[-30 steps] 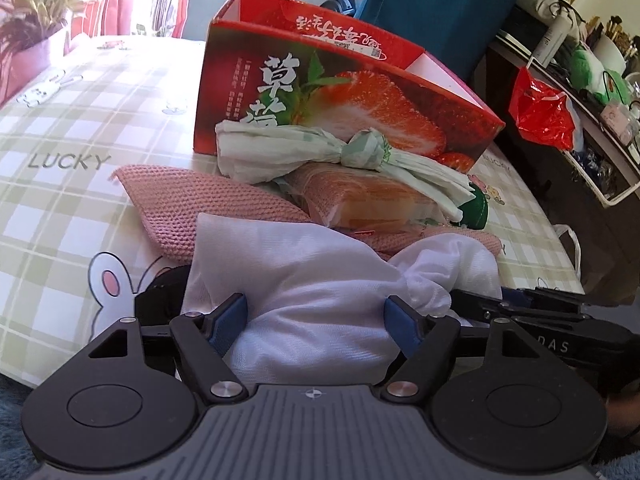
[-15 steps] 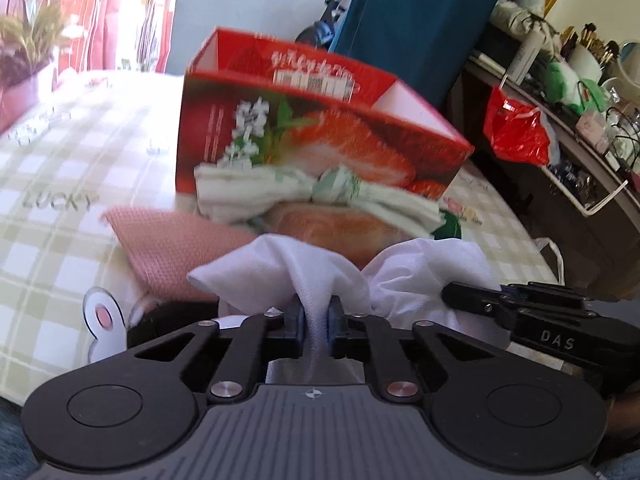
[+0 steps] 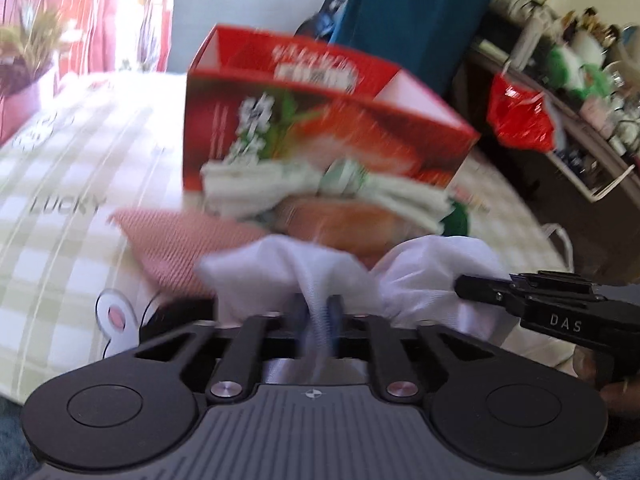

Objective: Organize soft objects
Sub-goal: 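Lift the white cloth with both grippers toward the red box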

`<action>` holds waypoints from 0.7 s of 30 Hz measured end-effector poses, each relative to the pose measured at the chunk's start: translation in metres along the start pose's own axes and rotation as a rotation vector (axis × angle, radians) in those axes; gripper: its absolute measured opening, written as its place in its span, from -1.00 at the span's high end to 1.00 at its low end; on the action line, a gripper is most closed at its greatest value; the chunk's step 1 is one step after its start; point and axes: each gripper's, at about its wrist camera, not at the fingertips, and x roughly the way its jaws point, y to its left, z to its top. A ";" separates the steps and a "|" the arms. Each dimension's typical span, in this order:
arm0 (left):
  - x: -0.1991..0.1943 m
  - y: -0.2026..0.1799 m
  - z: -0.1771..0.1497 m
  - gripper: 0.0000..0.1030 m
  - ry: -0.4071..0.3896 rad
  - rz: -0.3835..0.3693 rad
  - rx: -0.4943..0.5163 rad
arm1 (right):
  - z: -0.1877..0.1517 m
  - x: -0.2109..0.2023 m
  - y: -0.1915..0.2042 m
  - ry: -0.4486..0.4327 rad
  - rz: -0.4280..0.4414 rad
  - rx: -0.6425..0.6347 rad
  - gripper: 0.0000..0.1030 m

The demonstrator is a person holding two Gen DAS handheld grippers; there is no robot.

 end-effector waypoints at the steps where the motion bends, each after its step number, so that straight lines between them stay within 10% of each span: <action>1: 0.001 -0.001 0.000 -0.09 0.011 0.022 0.005 | -0.003 0.004 -0.002 0.021 -0.013 0.008 0.69; 14: 0.024 0.006 -0.012 -0.34 0.045 -0.026 0.005 | -0.027 0.029 -0.035 0.102 -0.010 0.183 0.02; 21: 0.032 0.007 -0.013 -0.31 0.041 -0.048 -0.011 | -0.029 0.037 -0.024 0.120 0.011 0.123 0.26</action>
